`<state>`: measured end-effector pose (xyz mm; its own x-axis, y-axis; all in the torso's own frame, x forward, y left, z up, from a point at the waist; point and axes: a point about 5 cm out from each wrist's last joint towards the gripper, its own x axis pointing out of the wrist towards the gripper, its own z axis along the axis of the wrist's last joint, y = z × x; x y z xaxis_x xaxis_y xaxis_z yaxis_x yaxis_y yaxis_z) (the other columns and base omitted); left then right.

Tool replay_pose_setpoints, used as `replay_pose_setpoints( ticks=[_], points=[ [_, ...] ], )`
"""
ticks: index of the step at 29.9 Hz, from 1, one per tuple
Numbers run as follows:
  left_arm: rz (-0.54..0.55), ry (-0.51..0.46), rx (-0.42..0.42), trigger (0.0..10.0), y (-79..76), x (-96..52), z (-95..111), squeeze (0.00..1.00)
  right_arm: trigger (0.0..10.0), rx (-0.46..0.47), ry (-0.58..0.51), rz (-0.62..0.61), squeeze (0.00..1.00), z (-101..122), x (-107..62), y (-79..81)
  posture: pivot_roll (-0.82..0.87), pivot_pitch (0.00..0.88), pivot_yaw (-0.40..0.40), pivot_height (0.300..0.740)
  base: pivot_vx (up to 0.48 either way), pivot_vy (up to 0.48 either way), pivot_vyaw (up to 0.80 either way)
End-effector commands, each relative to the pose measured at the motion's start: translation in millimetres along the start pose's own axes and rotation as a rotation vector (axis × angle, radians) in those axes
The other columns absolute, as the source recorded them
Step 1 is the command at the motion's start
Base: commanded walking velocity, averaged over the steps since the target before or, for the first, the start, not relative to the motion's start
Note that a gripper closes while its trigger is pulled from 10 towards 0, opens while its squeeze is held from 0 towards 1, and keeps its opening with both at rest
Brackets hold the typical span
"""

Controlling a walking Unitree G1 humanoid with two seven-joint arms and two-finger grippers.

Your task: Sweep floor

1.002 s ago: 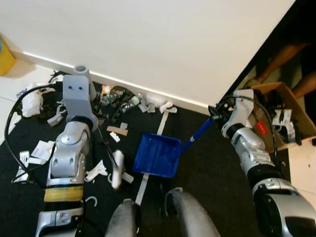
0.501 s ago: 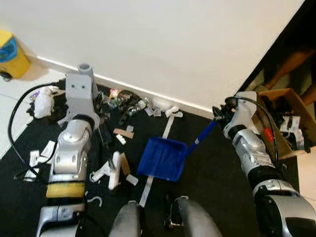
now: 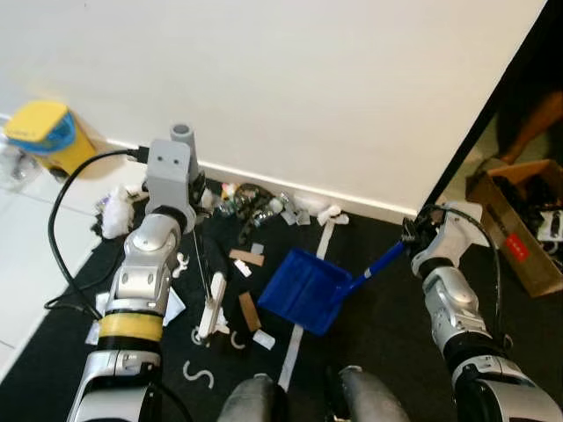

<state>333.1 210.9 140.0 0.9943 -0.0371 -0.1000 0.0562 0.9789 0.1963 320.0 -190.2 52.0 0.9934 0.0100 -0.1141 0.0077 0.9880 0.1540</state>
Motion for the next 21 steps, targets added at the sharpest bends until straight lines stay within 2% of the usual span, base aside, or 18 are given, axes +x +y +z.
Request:
replay_pose_setpoints(
  ticks=[1,3,6,8,15,21],
  points=[
    [0.015,-0.008,0.016,10.0,4.0,-0.6,-2,0.0,10.0,-0.02,-0.046,0.023,0.0,6,1.0,3.5,0.08,0.034,0.094,0.74,0.0,0.0,0.0],
    [0.031,0.005,-0.003,10.0,5.0,-4.5,-15,0.0,10.0,-0.088,-0.043,0.079,0.0,9,3.1,7.5,0.07,0.035,0.077,0.74,0.0,0.0,0.0],
    [0.043,0.007,-0.007,10.0,6.0,-6.9,-20,0.0,10.0,-0.13,-0.051,0.105,0.0,13,4.6,8.0,0.07,0.037,0.065,0.74,0.0,0.0,0.0],
    [0.089,-0.013,-0.028,10.0,10.2,-12.6,-23,0.0,10.0,-0.164,-0.054,0.123,0.0,21,8.7,2.8,0.07,0.038,0.044,0.74,0.0,0.0,0.0],
    [0.128,-0.034,-0.033,10.0,16.2,-16.8,-23,0.0,10.0,-0.192,-0.03,0.148,0.0,20,9.7,-0.1,0.07,0.044,0.023,0.74,0.0,0.0,0.0],
    [0.194,-0.078,-0.041,10.0,29.0,-19.1,-23,0.0,10.0,-0.208,0.055,0.205,0.0,8,7.8,0.1,0.06,0.059,-0.007,0.74,0.0,0.0,0.0]
  ],
)
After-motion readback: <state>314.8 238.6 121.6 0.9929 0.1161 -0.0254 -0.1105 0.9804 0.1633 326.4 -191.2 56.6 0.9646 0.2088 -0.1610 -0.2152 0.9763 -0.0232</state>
